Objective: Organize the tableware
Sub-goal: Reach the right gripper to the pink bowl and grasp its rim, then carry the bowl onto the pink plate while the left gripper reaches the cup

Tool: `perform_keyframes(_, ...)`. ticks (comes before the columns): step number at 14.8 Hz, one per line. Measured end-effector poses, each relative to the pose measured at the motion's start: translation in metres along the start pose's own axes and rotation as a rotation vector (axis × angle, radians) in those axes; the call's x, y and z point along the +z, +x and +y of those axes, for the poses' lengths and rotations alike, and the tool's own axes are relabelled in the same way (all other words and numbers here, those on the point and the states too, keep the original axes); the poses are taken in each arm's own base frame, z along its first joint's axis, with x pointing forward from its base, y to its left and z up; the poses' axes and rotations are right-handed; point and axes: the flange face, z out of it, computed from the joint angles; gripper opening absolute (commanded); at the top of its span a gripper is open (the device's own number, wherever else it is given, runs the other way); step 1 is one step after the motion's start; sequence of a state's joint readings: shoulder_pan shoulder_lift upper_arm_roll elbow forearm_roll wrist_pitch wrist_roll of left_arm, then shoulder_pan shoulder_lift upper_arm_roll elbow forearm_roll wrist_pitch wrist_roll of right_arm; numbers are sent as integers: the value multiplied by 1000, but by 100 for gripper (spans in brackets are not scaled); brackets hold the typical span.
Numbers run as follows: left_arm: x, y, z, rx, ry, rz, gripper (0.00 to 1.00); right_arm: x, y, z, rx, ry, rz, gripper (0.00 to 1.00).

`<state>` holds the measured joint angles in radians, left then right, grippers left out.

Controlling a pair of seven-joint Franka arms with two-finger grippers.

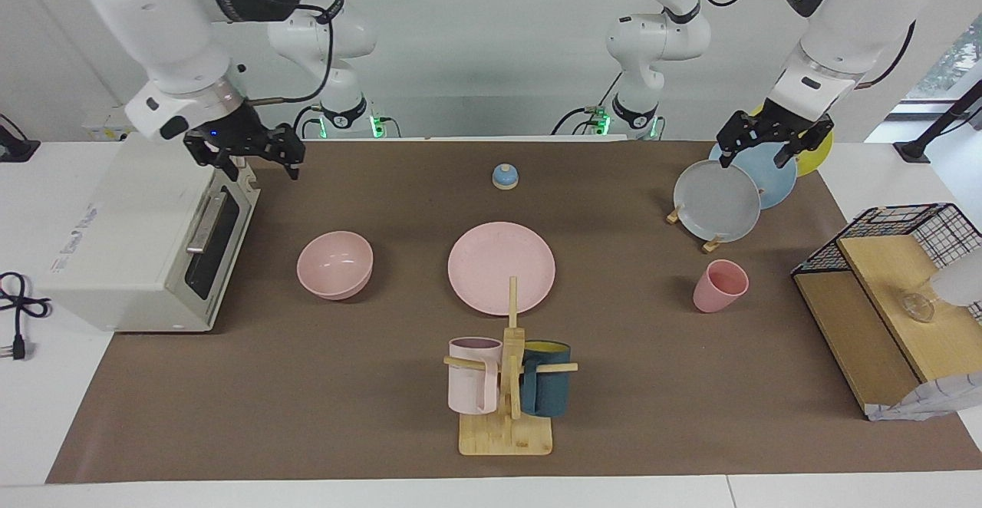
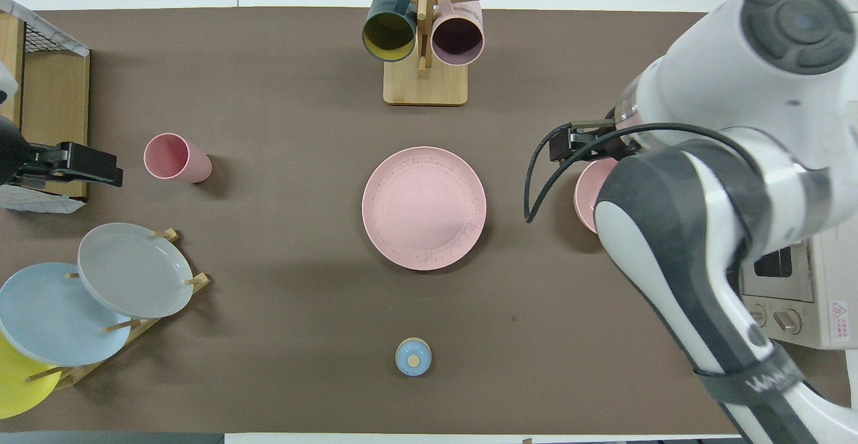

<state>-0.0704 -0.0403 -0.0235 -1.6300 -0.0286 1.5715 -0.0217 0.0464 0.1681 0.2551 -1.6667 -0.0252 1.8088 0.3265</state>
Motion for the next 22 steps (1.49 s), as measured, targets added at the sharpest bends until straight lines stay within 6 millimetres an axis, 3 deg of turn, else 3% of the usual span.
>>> perform_keyframes(2,9,7,-3,-6,-1,8,100,66,-1,7,8,3,-6,100)
perform_keyframes(3,23,17,-4,-8,-1,12,100,88,-6,9,10,2,-6,100)
perform_keyframes(7,131,81,-6,-13,-4,-1,100,122,-29,25,25,2,34,100)
perform_keyframes(9,176,100,-6,-14,-5,-12,100,133,-38,36,40,-3,33,84)
perform_keyframes(10,186,104,-6,-15,-5,-16,100,138,-40,39,43,-4,31,76)
perform_keyframes(12,188,105,-6,-15,-5,-16,100,147,-43,40,43,2,46,66)
perform_keyframes(15,179,107,-6,-15,-5,0,100,161,-47,41,42,2,37,42)
perform_keyframes(16,179,107,-6,-15,-5,0,100,164,-47,41,40,2,31,29)
perform_keyframes(17,180,107,-6,-15,-5,-1,100,167,-47,41,35,1,26,8)
perform_keyframes(18,180,107,-6,-17,-5,-2,100,170,-47,41,23,1,21,0)
perform_keyframes(22,181,106,-6,-22,-5,-3,100,158,-41,37,-5,-3,19,0)
